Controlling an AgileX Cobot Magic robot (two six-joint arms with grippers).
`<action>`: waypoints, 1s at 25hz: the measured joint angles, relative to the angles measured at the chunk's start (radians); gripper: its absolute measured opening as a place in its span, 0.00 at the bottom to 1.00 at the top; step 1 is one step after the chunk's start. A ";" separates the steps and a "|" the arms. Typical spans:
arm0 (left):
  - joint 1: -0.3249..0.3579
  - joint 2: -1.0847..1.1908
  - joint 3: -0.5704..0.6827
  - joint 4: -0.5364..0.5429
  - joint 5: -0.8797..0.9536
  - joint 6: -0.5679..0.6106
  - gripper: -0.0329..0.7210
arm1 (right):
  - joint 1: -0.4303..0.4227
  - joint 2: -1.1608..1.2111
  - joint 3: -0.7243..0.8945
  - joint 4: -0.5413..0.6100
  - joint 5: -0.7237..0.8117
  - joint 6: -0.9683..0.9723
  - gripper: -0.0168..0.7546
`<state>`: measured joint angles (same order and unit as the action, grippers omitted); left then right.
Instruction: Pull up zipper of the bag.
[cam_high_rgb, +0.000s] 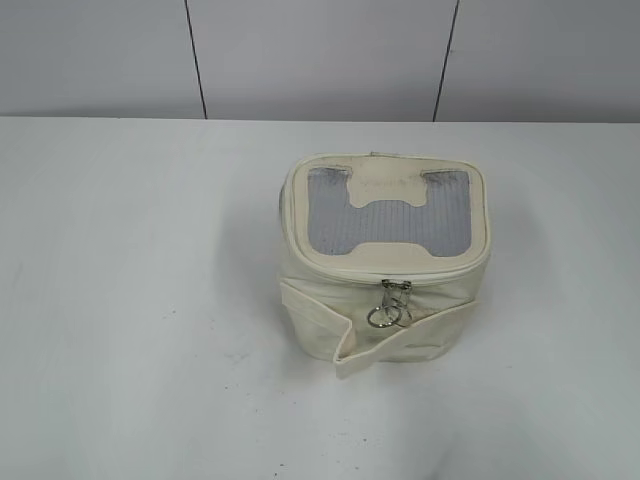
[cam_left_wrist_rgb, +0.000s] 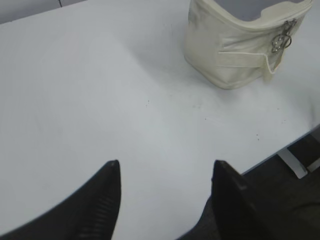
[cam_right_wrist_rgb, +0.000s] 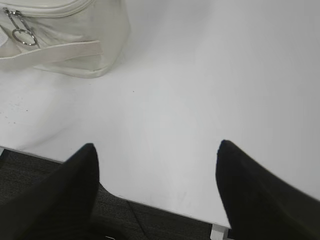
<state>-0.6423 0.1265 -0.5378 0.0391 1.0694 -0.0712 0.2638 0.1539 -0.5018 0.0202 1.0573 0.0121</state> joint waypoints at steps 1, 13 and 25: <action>0.000 -0.018 0.000 0.000 0.000 0.000 0.63 | 0.000 0.000 0.000 0.000 -0.001 0.000 0.72; 0.000 -0.036 0.003 0.000 -0.002 0.000 0.63 | 0.000 0.000 0.000 0.000 -0.001 0.000 0.72; 0.075 -0.036 0.003 -0.005 -0.002 0.000 0.63 | -0.081 0.000 0.000 0.000 -0.001 0.000 0.72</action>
<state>-0.5668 0.0903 -0.5349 0.0336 1.0675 -0.0712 0.1826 0.1539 -0.5018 0.0202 1.0563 0.0121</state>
